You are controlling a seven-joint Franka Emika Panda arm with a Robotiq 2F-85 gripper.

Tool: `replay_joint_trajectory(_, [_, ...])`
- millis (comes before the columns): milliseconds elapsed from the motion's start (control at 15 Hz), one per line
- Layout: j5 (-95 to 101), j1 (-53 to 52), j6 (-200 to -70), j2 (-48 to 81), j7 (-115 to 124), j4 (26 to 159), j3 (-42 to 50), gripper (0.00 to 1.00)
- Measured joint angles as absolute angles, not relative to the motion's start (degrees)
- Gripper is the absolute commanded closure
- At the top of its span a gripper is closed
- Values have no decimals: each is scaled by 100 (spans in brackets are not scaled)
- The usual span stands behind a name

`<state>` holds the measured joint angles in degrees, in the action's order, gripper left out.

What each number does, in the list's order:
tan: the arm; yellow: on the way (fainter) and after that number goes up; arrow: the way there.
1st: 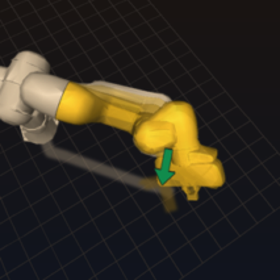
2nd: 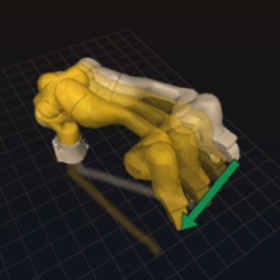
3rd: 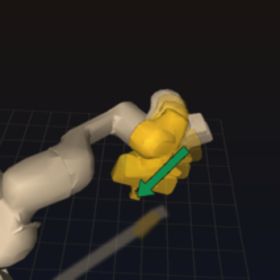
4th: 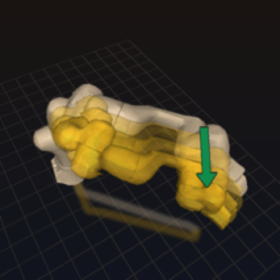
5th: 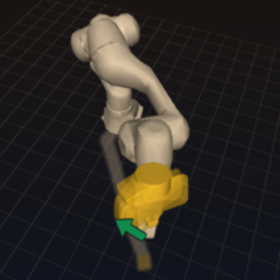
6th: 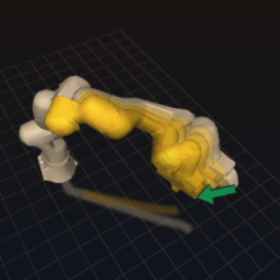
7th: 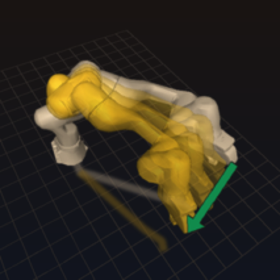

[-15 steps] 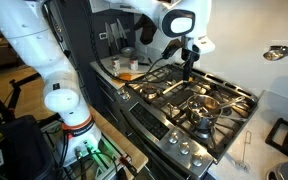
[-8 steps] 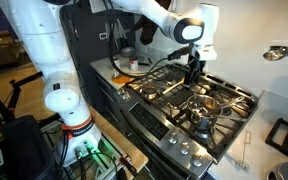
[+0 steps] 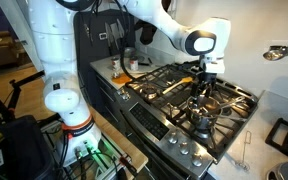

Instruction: Pick up one silver serving spoon from the silver pot and put it on the orange mat on the kitchen counter

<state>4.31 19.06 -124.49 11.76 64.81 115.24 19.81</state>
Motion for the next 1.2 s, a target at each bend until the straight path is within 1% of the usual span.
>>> replay_joint_trajectory(133, [416,1906,-12508,1329,6513,11468,2016,0])
replay_joint_trajectory(267, [401,1903,-12627,1484,6601,11415,2034,13])
replay_joint_trajectory(333, [401,1903,-12705,1556,6653,11392,2049,29])
replay_joint_trajectory(400, [396,1903,-12801,1618,6695,11377,2072,29])
replay_joint_trajectory(467, [384,1904,-12922,1674,6733,11372,2099,25])
replay_joint_trajectory(533, [360,1906,-13050,1723,6746,11369,2125,31])
replay_joint_trajectory(667, [288,1913,-13267,1814,6753,11364,2164,34])
replay_joint_trajectory(733, [243,1915,-13352,1857,6753,11362,2173,51])
replay_joint_trajectory(800, [196,1915,-13420,1901,6753,11360,2179,46])
replay_joint_trajectory(933, [124,1915,-13533,1982,6753,11359,2184,59])
replay_joint_trajectory(1000, [101,1915,-13577,2016,6753,11359,2190,61])
replay_joint_trajectory(1067, [87,1915,-13605,2046,6753,11359,2199,58])
replay_joint_trajectory(1133, [74,1915,-13622,2073,6753,11359,2211,61])
replay_joint_trajectory(1200, [65,1916,-13633,2094,6753,11359,2225,62])
